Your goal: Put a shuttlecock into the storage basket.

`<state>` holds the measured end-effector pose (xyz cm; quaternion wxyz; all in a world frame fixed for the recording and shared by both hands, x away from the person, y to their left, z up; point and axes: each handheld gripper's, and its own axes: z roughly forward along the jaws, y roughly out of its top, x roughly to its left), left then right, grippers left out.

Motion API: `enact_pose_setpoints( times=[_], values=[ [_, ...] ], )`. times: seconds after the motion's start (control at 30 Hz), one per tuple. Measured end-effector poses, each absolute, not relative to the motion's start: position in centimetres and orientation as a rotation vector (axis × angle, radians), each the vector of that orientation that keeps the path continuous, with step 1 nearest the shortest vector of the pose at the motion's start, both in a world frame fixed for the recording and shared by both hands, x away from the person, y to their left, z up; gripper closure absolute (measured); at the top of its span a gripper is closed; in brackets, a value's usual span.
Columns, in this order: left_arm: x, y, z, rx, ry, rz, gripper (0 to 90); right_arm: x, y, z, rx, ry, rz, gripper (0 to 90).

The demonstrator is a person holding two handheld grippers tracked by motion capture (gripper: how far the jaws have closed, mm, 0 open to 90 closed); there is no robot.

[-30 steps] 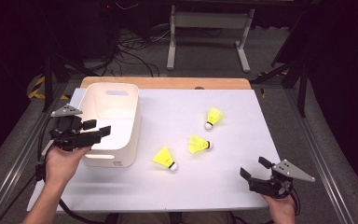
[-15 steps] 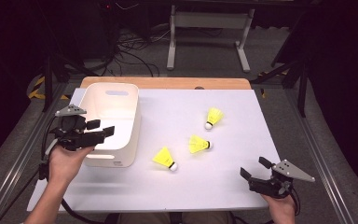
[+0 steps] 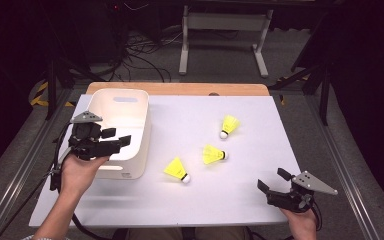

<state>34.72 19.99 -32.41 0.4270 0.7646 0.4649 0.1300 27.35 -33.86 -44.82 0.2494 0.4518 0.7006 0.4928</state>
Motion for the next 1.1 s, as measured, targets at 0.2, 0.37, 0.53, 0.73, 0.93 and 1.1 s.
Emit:
enact_pose_setpoints(
  times=[0.2,0.37,0.53,0.73,0.93,1.1],
  values=[
    [34.9,19.5,-32.4,1.920,1.149,0.316,37.7,27.4,-33.9,-44.8,1.233,1.909,1.344,10.8],
    [34.9,18.9,-32.7,1.929,1.139,0.308,37.6,27.4,-33.8,-44.8,1.228,1.912,1.343,10.8],
    [35.1,18.4,-32.8,1.937,1.130,0.287,37.4,27.4,-33.9,-44.8,1.228,1.910,1.347,10.8],
    [35.2,17.8,-32.9,1.950,1.122,0.278,37.8,27.5,-33.9,-44.9,1.232,1.911,1.344,10.9],
    [35.3,17.2,-32.8,1.950,1.108,0.268,38.1,27.5,-34.0,-44.9,1.243,1.906,1.345,11.0],
    [35.4,16.7,-32.8,1.957,1.098,0.265,38.7,27.5,-33.9,-44.9,1.241,1.909,1.345,11.0]
  ],
)
